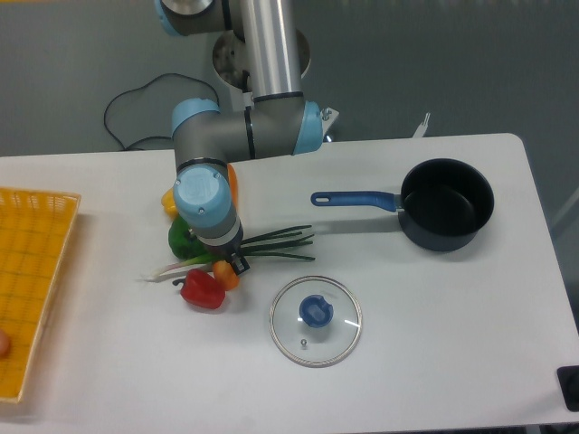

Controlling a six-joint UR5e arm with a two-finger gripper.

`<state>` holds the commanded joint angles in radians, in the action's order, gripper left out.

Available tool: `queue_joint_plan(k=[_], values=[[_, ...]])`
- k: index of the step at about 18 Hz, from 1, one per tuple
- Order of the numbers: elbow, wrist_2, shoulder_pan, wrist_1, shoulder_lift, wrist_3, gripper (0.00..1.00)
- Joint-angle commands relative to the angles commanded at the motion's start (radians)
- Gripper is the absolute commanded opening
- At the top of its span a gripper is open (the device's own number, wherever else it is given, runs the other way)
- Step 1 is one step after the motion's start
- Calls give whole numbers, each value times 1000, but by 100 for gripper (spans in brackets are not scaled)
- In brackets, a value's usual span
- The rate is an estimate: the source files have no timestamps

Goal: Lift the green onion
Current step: 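Lower the gripper onto the green onion stalks and close it, then lift the grasped green onions up off the table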

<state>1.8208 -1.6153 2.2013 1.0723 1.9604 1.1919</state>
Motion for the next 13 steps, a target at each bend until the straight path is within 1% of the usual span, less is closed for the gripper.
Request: queue_joint_plan(k=[2, 6, 9, 13], values=[[0, 0, -2, 0, 2, -2, 57], [0, 0, 0, -15, 5, -14, 46], [-5, 0, -2, -17, 8, -58, 35], [-8, 0, 0, -17, 8, -66, 28]])
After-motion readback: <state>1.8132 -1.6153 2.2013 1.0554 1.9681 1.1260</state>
